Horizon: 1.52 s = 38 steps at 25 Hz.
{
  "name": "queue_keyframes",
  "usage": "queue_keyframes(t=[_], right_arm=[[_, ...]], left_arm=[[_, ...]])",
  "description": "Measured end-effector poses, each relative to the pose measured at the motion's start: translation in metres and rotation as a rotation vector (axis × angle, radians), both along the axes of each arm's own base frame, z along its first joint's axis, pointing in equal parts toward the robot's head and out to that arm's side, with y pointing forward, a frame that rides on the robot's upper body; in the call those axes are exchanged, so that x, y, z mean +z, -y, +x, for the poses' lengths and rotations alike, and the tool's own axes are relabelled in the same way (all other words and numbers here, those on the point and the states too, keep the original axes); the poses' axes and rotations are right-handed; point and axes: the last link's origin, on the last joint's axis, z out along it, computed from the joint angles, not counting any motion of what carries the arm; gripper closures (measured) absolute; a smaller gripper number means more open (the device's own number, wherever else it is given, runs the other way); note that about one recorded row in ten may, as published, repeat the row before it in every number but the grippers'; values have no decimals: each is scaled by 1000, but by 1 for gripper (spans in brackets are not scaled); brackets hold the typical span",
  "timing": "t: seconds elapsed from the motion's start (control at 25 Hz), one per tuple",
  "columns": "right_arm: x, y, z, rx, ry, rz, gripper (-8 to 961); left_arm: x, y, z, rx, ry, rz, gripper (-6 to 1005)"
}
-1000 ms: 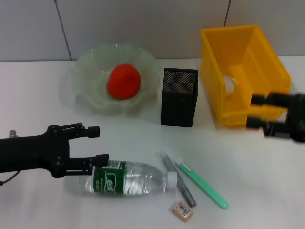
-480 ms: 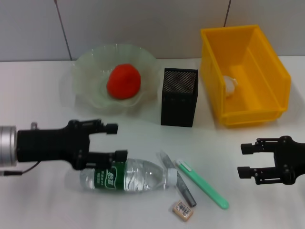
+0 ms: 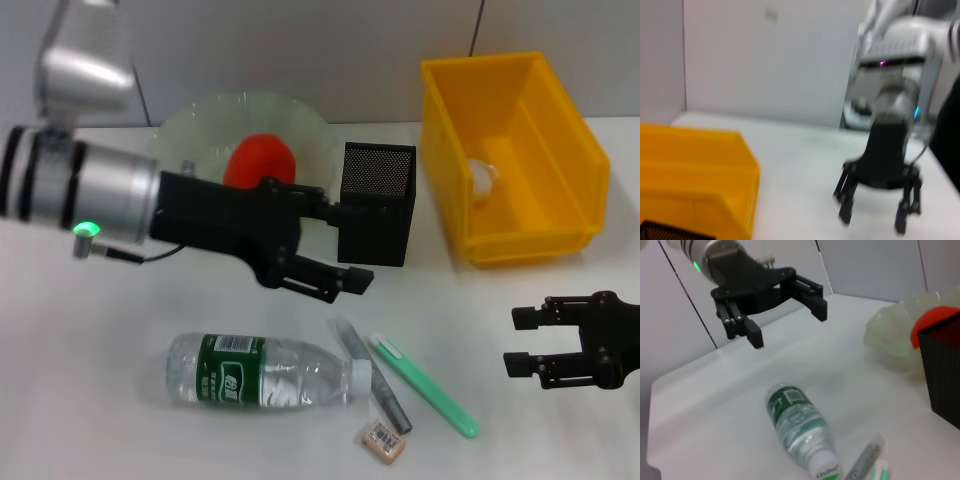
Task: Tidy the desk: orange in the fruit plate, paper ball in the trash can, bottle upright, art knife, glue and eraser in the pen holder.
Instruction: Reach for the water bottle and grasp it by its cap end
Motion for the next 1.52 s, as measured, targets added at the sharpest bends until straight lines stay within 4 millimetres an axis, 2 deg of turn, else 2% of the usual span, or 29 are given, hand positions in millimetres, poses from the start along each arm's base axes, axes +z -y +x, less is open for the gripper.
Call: queue_keyframes(t=[0.04, 0.08, 0.12, 0.28, 0.52, 0.72, 0.76, 0.88, 1.52], right_arm=[[0, 0, 1, -6, 6, -3, 218], [1, -1, 2, -15, 17, -4, 218], [1, -1, 2, -15, 17, -4, 218], [3, -3, 3, -25, 27, -2, 218], [5, -5, 3, -34, 31, 2, 218], [5, -6, 2, -33, 33, 2, 218], [6, -6, 2, -32, 34, 2, 218], [6, -6, 2, -30, 37, 0, 218], [5, -7, 4, -32, 54, -10, 218]], left_arm=[[-1, -1, 2, -3, -18, 0, 238], [-9, -9, 14, -27, -125, -8, 238], [-9, -9, 14, -27, -125, -8, 238], [-29, -13, 39, -73, -333, -55, 239], [-48, -10, 54, -82, -538, -76, 240], [-55, -8, 57, -79, -604, -75, 242], [-66, -4, 58, -72, -695, -68, 242], [-75, 1, 58, -58, -752, -60, 242], [-95, 11, 47, -120, -789, -49, 246]])
